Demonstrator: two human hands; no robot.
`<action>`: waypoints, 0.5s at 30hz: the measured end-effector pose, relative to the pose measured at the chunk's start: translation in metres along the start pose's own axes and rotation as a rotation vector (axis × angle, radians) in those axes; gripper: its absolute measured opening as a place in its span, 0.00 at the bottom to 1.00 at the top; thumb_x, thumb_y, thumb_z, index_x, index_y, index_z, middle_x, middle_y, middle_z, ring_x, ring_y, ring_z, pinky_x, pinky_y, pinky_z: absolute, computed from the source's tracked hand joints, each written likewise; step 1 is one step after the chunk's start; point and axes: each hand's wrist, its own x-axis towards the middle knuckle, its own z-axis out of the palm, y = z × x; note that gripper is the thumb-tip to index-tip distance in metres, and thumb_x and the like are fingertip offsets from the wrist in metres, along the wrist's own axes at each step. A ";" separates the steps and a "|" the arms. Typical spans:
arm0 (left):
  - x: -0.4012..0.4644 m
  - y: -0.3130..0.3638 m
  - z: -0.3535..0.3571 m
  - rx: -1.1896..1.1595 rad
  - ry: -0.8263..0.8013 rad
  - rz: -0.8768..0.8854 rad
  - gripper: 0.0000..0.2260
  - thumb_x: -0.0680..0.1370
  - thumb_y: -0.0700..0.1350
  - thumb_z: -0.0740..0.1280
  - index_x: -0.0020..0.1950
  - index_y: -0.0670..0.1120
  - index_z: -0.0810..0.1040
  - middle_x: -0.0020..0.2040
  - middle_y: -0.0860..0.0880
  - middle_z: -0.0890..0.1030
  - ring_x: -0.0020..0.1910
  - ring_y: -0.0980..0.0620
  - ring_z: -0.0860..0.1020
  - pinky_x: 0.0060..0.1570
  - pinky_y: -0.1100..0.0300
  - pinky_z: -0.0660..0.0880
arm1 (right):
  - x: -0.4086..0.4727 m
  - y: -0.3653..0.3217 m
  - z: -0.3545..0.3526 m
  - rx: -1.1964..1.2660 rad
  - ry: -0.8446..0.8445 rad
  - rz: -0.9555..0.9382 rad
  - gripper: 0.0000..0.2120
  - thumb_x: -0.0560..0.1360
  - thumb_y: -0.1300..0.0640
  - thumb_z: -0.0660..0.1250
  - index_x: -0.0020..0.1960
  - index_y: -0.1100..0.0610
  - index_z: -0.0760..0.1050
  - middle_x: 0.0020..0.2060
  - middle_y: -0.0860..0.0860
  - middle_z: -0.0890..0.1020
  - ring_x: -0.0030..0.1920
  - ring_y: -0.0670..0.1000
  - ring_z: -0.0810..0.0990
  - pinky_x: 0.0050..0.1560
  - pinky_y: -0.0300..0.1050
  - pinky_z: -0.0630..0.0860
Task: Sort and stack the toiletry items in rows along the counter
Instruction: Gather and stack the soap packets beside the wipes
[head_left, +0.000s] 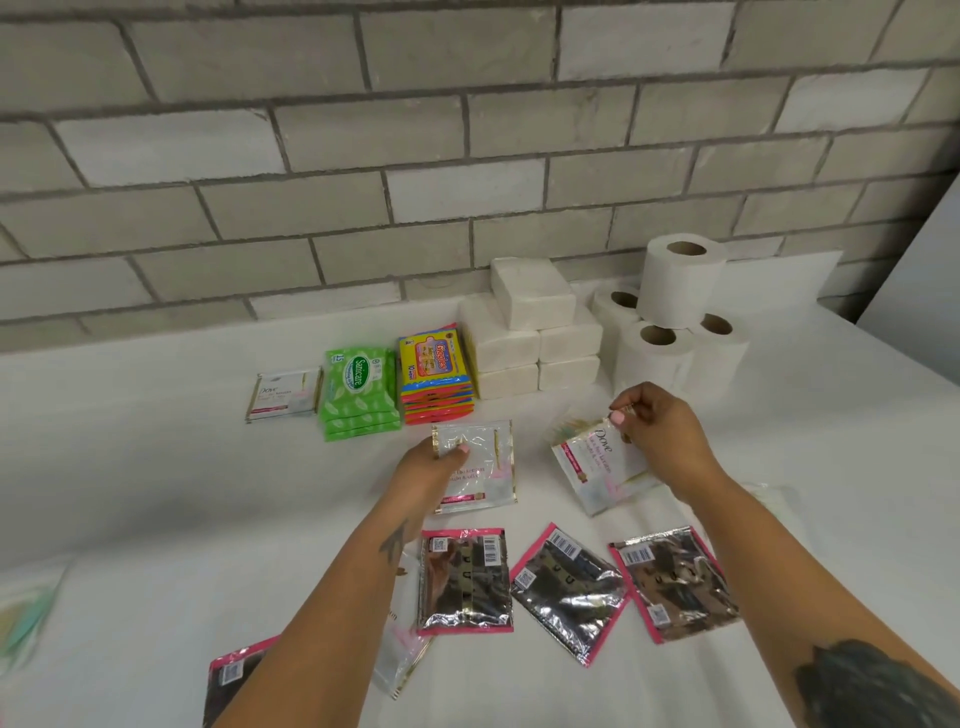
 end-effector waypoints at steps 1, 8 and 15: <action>0.001 0.000 0.000 -0.018 -0.003 -0.026 0.12 0.80 0.50 0.62 0.61 0.48 0.75 0.58 0.47 0.80 0.58 0.47 0.77 0.58 0.52 0.73 | 0.000 -0.006 0.002 0.018 -0.007 -0.024 0.08 0.75 0.65 0.66 0.41 0.54 0.74 0.32 0.51 0.77 0.34 0.48 0.74 0.42 0.44 0.72; -0.001 -0.002 -0.009 -0.093 -0.004 -0.077 0.18 0.78 0.57 0.62 0.63 0.49 0.75 0.59 0.47 0.80 0.58 0.44 0.78 0.61 0.43 0.73 | 0.001 -0.054 0.043 -0.069 -0.209 -0.188 0.11 0.73 0.65 0.68 0.39 0.51 0.73 0.34 0.51 0.78 0.38 0.48 0.75 0.43 0.42 0.72; -0.027 -0.002 -0.027 -0.196 -0.242 0.067 0.18 0.71 0.57 0.67 0.59 0.53 0.75 0.58 0.47 0.81 0.58 0.48 0.79 0.59 0.51 0.76 | -0.009 -0.093 0.112 -0.397 -0.460 -0.423 0.03 0.71 0.63 0.68 0.42 0.56 0.79 0.40 0.49 0.78 0.44 0.49 0.76 0.44 0.41 0.70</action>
